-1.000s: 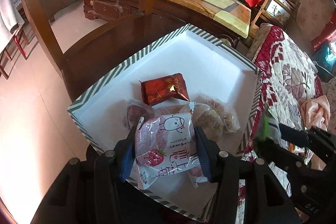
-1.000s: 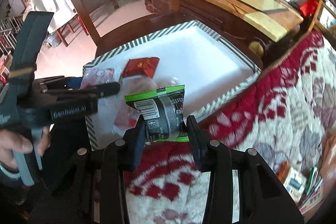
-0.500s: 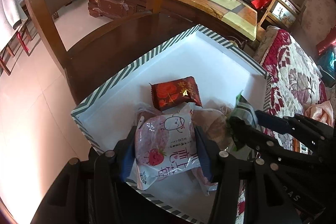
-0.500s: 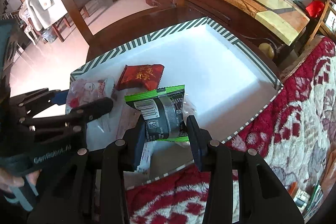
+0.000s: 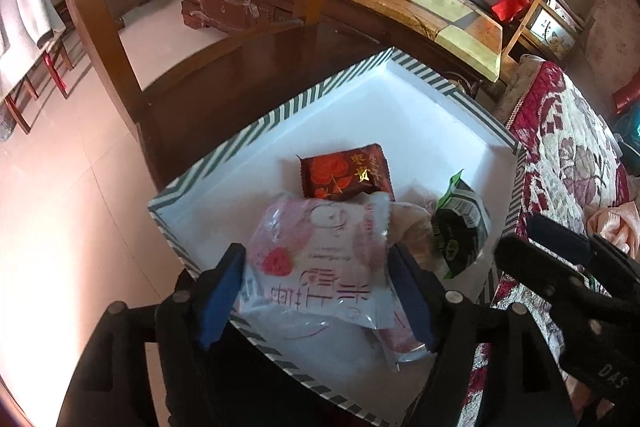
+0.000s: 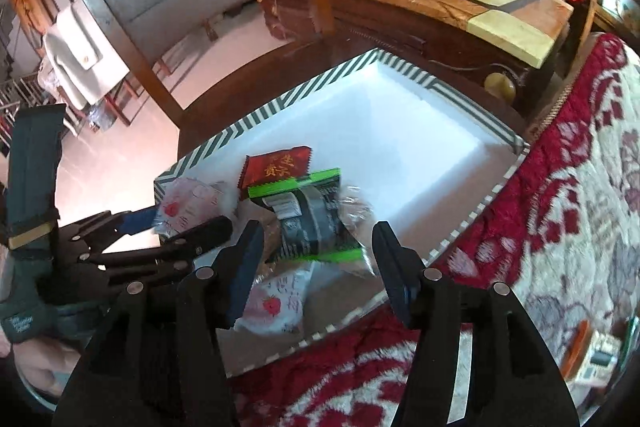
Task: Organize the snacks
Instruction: 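Open both grippers above the white box to drop the two packets, then move both open grippers back over the remaining snacks on the blanket, then grasp the blue-and-white packet with the left gripper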
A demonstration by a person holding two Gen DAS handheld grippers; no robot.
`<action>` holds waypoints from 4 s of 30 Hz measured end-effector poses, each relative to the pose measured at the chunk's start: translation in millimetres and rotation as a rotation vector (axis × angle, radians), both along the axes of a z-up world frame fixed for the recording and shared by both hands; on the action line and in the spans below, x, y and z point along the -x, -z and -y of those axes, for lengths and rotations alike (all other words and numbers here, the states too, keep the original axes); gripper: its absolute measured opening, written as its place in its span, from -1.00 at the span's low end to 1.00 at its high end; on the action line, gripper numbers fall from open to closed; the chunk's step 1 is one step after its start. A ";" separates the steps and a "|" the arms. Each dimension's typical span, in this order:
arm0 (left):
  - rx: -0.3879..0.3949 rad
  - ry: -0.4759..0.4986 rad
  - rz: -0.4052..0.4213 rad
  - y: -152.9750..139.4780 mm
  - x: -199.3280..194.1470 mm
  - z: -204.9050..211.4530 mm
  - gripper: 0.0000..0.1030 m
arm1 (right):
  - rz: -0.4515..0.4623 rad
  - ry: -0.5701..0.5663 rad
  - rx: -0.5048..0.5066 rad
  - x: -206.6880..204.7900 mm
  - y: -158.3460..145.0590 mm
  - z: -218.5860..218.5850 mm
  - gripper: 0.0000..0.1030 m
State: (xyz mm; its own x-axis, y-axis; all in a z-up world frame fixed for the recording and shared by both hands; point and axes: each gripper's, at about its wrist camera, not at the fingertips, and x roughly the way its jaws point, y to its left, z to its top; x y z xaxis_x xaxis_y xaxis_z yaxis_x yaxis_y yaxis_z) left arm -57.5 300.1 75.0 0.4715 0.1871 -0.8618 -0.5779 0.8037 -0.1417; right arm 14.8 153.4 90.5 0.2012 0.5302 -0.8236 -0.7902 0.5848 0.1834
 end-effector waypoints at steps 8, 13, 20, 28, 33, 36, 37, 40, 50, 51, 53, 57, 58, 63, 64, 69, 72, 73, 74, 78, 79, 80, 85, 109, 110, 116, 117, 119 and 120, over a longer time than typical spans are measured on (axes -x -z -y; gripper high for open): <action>-0.040 0.036 0.030 -16.8 1.0 20.4 0.57 | -0.006 0.064 -0.037 7.7 -8.6 56.4 0.10; -0.055 0.096 0.039 -24.1 -4.4 49.1 0.59 | -0.004 0.126 -0.045 10.7 -9.9 100.4 0.10; -0.066 0.211 0.037 -26.6 -16.8 97.8 0.60 | -0.003 0.211 -0.041 12.2 -8.3 155.0 0.10; -0.066 0.321 0.023 -22.7 -32.0 146.5 0.60 | -0.011 0.320 -0.020 8.9 -1.9 215.4 0.10; -0.064 0.388 0.005 -18.1 -41.4 175.7 0.60 | -0.020 0.399 -0.010 6.1 3.5 258.2 0.10; -0.064 0.428 -0.007 -14.4 -46.6 191.6 0.60 | -0.037 0.451 -0.005 3.3 9.6 283.8 0.10; -0.062 0.440 -0.011 -13.1 -48.5 196.5 0.60 | -0.042 0.465 -0.003 2.6 11.9 290.0 0.10; -0.049 0.473 -0.030 -7.9 -54.5 210.0 0.60 | -0.052 0.504 0.010 1.7 19.4 309.8 0.10; -0.032 0.575 -0.071 5.6 -71.0 251.3 0.60 | -0.119 0.603 0.000 -3.2 36.7 350.2 0.10; -0.035 0.583 -0.073 6.1 -71.8 255.1 0.60 | -0.129 0.610 -0.014 -4.3 37.3 351.0 0.10; -0.038 0.592 -0.074 6.9 -72.6 260.4 0.60 | -0.153 0.625 -0.052 -7.7 37.9 349.8 0.10; -0.037 0.597 -0.083 9.5 -72.5 261.9 0.60 | -0.176 0.654 -0.052 -18.3 43.8 337.2 0.21; -0.039 0.593 -0.086 10.2 -72.5 260.6 0.60 | -0.181 0.664 -0.052 -20.9 45.8 335.0 0.21; -0.025 0.562 -0.097 14.8 -74.0 247.8 0.60 | -0.240 0.721 -0.074 -35.7 57.3 329.7 0.21; -0.025 0.557 -0.097 15.5 -73.8 245.5 0.60 | -0.241 0.723 -0.077 -36.7 57.9 328.5 0.21; -0.004 0.534 -0.106 21.0 -74.8 236.3 0.60 | -0.275 0.743 -0.122 -42.4 59.7 329.0 0.21; -0.006 0.539 -0.109 22.8 -73.8 235.5 0.60 | -0.267 0.747 -0.108 -42.7 59.0 329.9 0.21; -0.006 0.539 -0.109 23.0 -73.8 235.1 0.60 | -0.254 0.742 -0.096 -42.0 58.2 330.3 0.21; -0.004 0.537 -0.109 23.3 -74.2 234.6 0.60 | -0.240 0.734 -0.080 -41.5 57.2 330.6 0.21; 0.013 0.539 -0.100 22.9 -76.2 235.8 0.60 | -0.218 0.705 -0.030 -41.6 58.6 333.6 0.21; 0.014 0.547 -0.097 21.9 -77.6 238.1 0.60 | -0.225 0.703 -0.032 -41.2 59.5 336.6 0.21; 0.016 0.559 -0.094 20.4 -79.7 241.6 0.60 | -0.229 0.701 -0.035 -40.0 59.9 339.3 0.21; 0.054 0.719 -0.034 8.2 -96.5 276.7 0.60 | -0.220 0.689 -0.006 -31.5 59.4 352.9 0.21; -0.024 1.438 -0.186 43.2 -130.3 407.6 0.03 | -0.253 0.731 -0.065 -19.1 48.7 400.9 0.20; -0.051 1.433 -0.181 45.2 -129.0 410.3 0.03 | -0.251 0.728 -0.066 -19.1 48.2 400.8 0.20; -0.056 1.357 -0.181 48.2 -141.8 416.3 0.05 | -0.246 0.729 -0.065 -18.2 47.5 401.5 0.19; -0.068 1.356 -0.180 48.1 -142.6 418.0 0.06 | -0.258 0.730 -0.086 -18.5 47.0 403.9 0.19; -0.068 1.350 -0.192 49.9 -148.2 418.6 0.07 | -0.259 0.731 -0.095 -18.1 46.4 405.3 0.19; -0.061 1.339 -0.195 50.6 -151.3 418.2 0.06 | -0.258 0.733 -0.100 -17.6 45.8 405.5 0.19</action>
State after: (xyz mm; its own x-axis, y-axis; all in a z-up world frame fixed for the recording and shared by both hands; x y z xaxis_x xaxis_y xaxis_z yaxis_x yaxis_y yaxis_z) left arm 93.8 -118.1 24.4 0.1917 -0.2756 -0.9420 0.6404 0.7624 -0.0927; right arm 32.3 -252.1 44.6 0.3373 0.4098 -0.8475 -0.1341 0.9120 0.3876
